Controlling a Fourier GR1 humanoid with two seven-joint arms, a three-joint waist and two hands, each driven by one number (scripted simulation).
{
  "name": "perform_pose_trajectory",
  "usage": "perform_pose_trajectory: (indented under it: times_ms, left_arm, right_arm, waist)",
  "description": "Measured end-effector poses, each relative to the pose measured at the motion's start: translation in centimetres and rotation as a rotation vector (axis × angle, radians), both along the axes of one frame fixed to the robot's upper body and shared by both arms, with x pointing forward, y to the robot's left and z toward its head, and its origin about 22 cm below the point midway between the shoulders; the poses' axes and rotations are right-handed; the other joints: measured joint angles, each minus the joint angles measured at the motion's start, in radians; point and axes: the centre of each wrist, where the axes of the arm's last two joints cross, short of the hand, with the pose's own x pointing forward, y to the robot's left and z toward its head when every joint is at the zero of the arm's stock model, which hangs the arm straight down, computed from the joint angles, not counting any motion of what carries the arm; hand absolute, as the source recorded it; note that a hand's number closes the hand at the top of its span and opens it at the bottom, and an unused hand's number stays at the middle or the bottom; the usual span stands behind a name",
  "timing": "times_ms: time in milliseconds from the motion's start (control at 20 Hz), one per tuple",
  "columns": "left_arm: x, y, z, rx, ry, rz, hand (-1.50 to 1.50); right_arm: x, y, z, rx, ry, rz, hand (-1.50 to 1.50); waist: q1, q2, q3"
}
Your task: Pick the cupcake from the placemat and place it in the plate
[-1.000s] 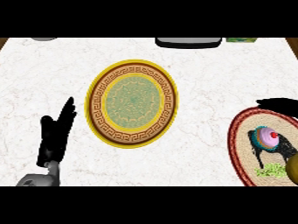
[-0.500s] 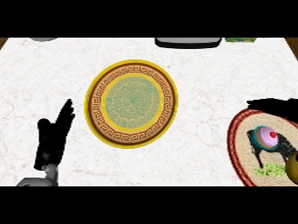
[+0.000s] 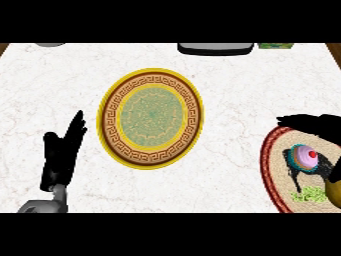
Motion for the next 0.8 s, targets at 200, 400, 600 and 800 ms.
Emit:
perform_pose_trajectory:
  times_ms: [200,400,600,800]
  left_arm:
    - [-0.4,0.0,0.0,0.002,0.004,0.001,0.00]
    - [-0.2,-0.1,-0.1,0.004,-0.004,0.002,0.00]
    - [-0.2,0.3,-0.4,0.002,-0.003,0.006,0.00]
    - [-0.3,1.0,0.0,0.006,-0.002,0.011,0.00]
  right_arm:
    - [-0.2,0.5,-0.5,-0.006,-0.029,0.047,1.50]
    - [0.4,0.3,-0.9,0.019,-0.079,0.066,1.50]
    - [0.6,0.2,-1.2,0.038,-0.128,0.065,1.50]
    - [0.9,1.4,-1.0,0.087,-0.212,0.008,1.50]
  waist:
    - [-0.002,0.000,0.001]
    - [-0.001,0.000,0.001]
    - [-0.002,-0.001,-0.001]
    - [-0.007,-0.003,0.000]
